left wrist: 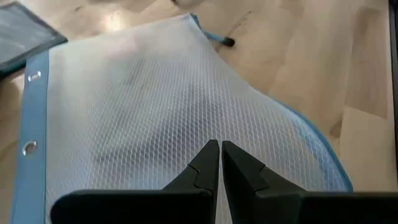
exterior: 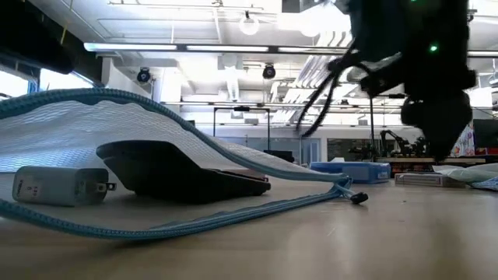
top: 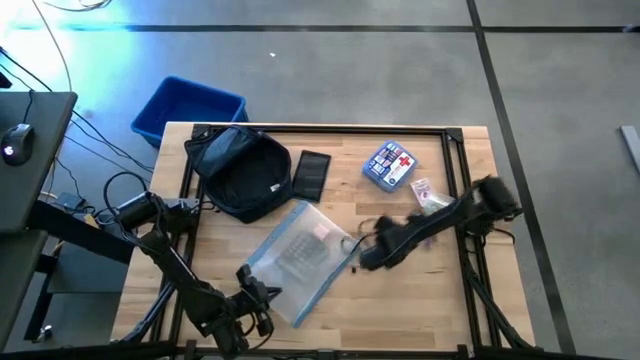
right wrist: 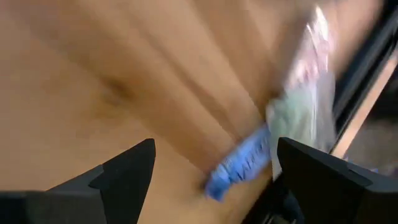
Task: Unpack backpack
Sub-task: Put the purple granola bar into the transparent zip bag
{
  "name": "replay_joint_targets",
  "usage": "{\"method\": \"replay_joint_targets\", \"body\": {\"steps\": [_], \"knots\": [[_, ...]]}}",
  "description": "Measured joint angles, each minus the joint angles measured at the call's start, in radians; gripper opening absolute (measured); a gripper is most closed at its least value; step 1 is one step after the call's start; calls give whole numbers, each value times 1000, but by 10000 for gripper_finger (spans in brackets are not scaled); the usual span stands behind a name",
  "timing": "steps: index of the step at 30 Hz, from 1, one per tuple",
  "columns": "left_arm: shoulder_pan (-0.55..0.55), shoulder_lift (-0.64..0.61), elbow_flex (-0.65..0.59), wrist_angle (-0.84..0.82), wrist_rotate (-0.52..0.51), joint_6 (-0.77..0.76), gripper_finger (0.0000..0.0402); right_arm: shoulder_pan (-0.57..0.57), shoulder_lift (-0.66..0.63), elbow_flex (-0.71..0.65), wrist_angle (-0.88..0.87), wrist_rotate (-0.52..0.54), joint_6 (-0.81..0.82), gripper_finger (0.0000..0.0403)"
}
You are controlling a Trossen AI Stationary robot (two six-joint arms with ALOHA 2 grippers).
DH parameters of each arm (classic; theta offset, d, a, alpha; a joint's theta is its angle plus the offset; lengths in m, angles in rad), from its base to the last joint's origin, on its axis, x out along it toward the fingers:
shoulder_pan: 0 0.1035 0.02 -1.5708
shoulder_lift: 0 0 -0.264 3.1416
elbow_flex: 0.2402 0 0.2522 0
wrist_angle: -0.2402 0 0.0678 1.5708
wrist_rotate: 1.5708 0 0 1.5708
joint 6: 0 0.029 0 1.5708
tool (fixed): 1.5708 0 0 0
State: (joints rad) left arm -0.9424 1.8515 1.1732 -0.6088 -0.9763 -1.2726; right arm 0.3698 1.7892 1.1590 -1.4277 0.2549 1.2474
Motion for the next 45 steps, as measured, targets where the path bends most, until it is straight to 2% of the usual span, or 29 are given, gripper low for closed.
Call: {"method": "replay_joint_targets", "body": {"steps": [6, 11, 16, 22, 29, 32, 35, 42, 45], "knots": [[3, 0, 0, 8, 0, 21, 0, 8, -272, -273, 102, -124, 306, 320], [4, 7, 0, 8, 3, 21, 0, 33, -409, -462, 227, -175, 464, 320], [5, 7, -1, 10, 4, 21, 0, 43, -402, -427, 263, -94, 483, 314], [6, 8, -2, 10, 10, 21, 0, 22, -354, -449, 282, -156, 510, 283], [6, 9, -2, 12, 24, 21, 0, 10, -329, -515, 427, -160, 517, 246], [6, 9, -2, 12, 25, 21, 0, 10, -330, -531, 441, -170, 527, 220], [6, 9, -2, 11, 25, 21, 0, 15, -329, -534, 456, -172, 522, 177], [6, 9, -2, 10, 27, 21, 0, 93, -326, -522, 539, -114, 473, 24], [6, 9, -2, 10, 27, 20, 0, 155, -323, -483, 563, -134, 485, 13]]}}
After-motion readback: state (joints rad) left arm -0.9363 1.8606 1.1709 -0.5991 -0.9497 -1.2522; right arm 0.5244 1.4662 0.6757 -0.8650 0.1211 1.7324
